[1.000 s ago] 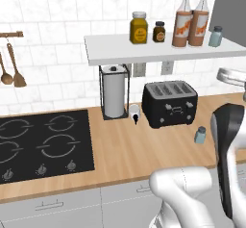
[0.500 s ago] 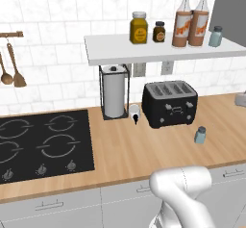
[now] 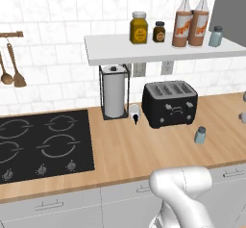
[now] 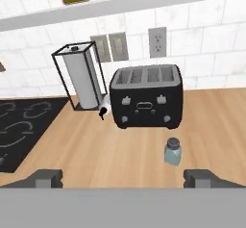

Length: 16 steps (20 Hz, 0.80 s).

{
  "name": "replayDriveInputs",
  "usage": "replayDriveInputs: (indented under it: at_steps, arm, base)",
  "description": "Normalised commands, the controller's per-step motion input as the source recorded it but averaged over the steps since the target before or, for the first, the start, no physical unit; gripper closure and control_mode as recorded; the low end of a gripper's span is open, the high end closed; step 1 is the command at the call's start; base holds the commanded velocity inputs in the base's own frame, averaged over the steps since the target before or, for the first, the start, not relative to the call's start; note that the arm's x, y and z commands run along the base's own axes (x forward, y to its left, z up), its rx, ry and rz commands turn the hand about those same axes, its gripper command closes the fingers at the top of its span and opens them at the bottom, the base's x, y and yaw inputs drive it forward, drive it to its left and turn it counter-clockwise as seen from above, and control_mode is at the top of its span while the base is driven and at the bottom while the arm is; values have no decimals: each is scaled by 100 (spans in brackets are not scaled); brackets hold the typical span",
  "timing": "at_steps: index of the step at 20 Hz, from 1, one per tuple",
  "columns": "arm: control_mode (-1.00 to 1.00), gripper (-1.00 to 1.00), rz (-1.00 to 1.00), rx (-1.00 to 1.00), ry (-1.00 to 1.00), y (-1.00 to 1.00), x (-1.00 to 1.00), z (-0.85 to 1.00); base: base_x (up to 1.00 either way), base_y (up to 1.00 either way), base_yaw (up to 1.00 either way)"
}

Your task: Put the shaker and condiment bottle from the counter next to their counterparts in the cabinet.

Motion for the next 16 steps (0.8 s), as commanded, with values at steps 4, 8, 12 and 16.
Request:
replayDriveInputs:
  at_steps: [4, 8, 12, 16]
  arm:
    - [-100, -100, 19, 7, -17, -5, 11, -80]
    - [-100, -100, 36, 9, -5, -16, 78, -20]
    - [-100, -100, 15, -3, 10, 8, 51, -15]
    - [-100, -100, 10, 0, -1, -21, 8, -28]
  base:
    - [0, 0, 0]
    - [0, 0, 0]
    - [0, 0, 0]
    - [0, 0, 0]
